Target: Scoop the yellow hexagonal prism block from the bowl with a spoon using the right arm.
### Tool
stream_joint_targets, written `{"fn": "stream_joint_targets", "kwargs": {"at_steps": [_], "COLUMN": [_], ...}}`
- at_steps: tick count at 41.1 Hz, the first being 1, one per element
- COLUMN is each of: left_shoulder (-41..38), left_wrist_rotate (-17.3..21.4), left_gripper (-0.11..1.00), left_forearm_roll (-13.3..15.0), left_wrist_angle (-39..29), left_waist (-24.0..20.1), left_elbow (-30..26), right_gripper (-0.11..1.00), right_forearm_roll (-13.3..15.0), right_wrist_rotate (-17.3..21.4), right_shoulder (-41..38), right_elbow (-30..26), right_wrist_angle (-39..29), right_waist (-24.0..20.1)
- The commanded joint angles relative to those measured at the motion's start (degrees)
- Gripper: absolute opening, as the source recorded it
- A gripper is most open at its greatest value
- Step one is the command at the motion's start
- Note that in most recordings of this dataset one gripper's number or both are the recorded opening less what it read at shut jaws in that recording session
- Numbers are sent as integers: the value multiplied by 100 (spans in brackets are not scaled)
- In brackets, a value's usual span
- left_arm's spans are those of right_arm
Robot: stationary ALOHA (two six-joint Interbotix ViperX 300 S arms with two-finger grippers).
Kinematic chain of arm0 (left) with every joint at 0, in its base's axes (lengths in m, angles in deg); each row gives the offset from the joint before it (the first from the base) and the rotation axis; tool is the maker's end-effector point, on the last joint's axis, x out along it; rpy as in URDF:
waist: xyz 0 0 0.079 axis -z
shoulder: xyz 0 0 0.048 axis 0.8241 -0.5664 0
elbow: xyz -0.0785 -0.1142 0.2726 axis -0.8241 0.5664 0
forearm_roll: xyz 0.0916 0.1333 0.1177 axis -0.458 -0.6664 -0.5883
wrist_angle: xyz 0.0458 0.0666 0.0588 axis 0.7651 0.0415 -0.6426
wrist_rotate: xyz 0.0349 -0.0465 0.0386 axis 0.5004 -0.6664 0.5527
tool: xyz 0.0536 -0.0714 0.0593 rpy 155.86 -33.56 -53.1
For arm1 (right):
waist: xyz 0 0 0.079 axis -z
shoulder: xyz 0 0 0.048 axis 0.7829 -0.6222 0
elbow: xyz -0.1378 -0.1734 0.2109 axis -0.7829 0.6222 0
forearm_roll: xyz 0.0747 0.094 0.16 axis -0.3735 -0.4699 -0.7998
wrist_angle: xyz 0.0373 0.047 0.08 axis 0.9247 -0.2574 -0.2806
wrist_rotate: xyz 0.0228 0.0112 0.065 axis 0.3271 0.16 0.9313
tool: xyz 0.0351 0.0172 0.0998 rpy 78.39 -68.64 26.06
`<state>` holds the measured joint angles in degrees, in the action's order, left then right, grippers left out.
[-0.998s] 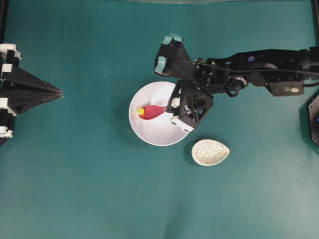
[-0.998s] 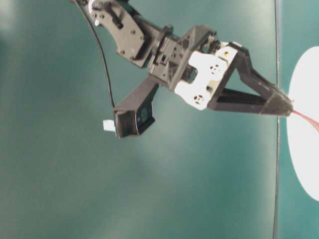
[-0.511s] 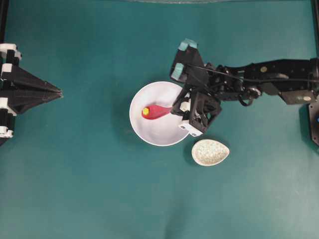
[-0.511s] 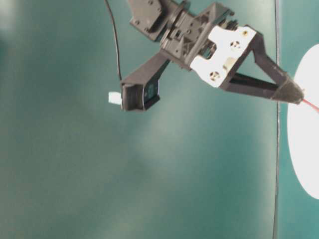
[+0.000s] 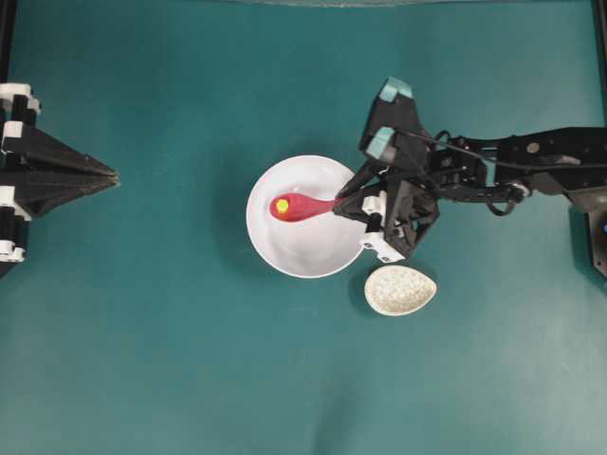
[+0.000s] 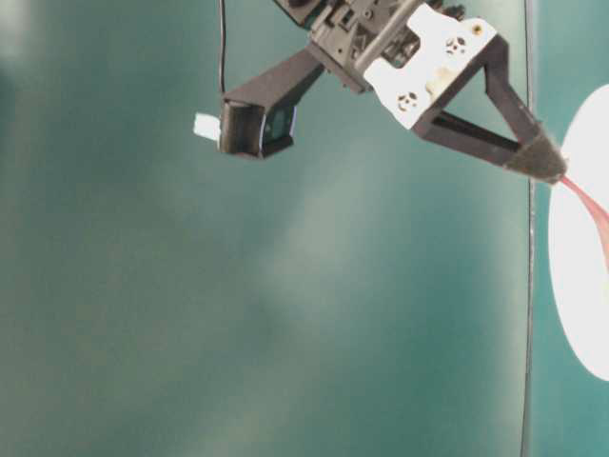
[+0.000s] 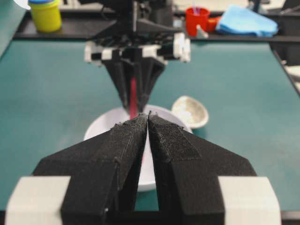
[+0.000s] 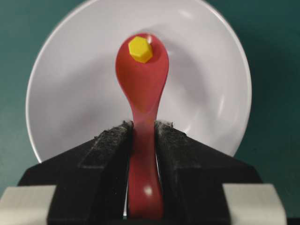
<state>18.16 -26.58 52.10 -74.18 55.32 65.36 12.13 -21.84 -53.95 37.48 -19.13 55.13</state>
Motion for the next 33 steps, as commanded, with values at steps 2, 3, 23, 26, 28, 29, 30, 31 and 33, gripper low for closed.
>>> {"fn": "stream_joint_targets", "kwargs": {"at_steps": [2, 3, 23, 26, 28, 29, 30, 31, 33], "left_shoulder": [-26, -26, -26, -26, -26, -26, -26, -26, -26], "left_wrist_rotate": [0, 0, -9, -9, -9, -9, -9, -9, -9], "left_gripper": [11, 11, 11, 11, 11, 11, 11, 11, 11], "left_forearm_roll": [-9, -9, -9, -9, -9, 0, -9, -9, -9], "left_wrist_angle": [53, 53, 62, 62, 62, 62, 62, 62, 62], "left_waist": [0, 0, 0, 0, 0, 0, 0, 0, 0], "left_elbow": [-158, -158, -167, -167, -167, -158, -167, -167, -167], "right_gripper": [24, 24, 24, 24, 24, 24, 24, 24, 24], "right_forearm_roll": [26, 35, 185, 237, 281, 299, 325, 352, 404], "right_wrist_rotate": [0, 0, -44, -44, -44, -44, -44, -44, -44], "right_shoulder": [246, 272, 545, 571, 598, 606, 615, 633, 659], "right_elbow": [62, 105, 422, 457, 475, 475, 483, 492, 501], "right_wrist_angle": [316, 387, 1178, 1222, 1257, 1274, 1292, 1310, 1345], "right_waist": [-44, -53, -97, -88, -88, -97, -97, -88, -88]}}
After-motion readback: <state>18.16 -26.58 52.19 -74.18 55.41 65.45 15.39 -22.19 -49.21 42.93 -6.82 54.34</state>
